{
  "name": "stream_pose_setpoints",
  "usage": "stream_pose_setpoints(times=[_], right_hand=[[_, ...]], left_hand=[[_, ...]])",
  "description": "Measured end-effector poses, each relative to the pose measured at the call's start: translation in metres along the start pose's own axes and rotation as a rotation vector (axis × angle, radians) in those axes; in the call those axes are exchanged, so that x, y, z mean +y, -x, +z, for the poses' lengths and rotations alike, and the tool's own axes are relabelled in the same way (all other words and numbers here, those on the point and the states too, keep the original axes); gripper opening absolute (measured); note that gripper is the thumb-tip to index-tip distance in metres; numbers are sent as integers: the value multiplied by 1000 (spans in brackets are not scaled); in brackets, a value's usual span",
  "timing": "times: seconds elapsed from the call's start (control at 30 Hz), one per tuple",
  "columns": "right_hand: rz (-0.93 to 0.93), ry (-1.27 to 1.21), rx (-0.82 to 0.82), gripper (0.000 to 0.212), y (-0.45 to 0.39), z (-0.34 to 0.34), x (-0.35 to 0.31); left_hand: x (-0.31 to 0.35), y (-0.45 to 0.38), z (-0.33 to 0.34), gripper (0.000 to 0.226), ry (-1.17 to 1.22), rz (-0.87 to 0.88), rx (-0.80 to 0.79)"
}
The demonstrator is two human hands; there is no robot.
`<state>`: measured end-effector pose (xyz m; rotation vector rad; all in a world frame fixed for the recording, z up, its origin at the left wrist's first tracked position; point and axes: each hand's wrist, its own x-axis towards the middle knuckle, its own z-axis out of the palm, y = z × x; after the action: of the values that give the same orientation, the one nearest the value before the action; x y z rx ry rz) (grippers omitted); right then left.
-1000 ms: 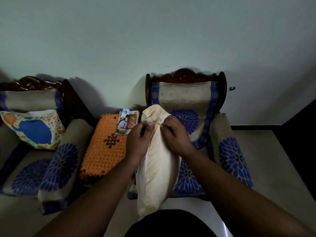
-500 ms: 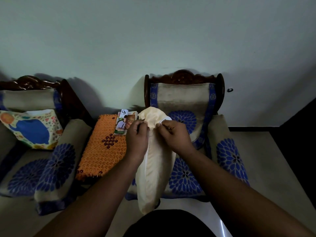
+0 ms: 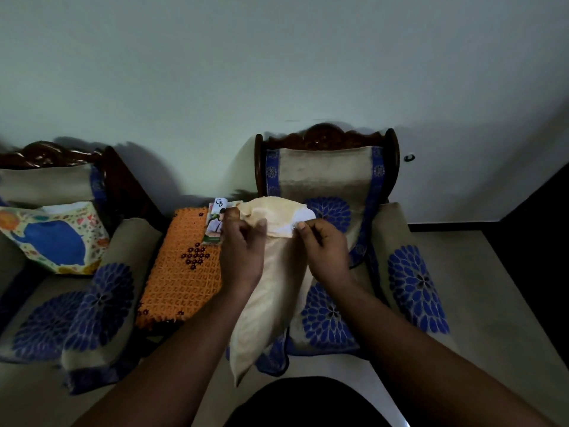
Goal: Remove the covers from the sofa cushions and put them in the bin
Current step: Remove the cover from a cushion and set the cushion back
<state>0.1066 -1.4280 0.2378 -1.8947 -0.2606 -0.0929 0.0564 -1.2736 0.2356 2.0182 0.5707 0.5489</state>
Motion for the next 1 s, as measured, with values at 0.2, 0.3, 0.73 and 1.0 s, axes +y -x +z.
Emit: stream_pose_setpoints(times=[0.2,0.3,0.73,1.0], right_hand=[[-125,26,-97,22,13,7,6],[-96,126,-28,21,3,-1,9],[18,-54,-153,18,18,-8,27],[115,69,3,22,20,-13,36]], left_hand=[[-26,11,7,45,-551,367,-83],[-23,6,6,43,-558,505,-68],[-19,20,-2,40,-839,818,-53],[-1,7,11,6,-815,774,-151]])
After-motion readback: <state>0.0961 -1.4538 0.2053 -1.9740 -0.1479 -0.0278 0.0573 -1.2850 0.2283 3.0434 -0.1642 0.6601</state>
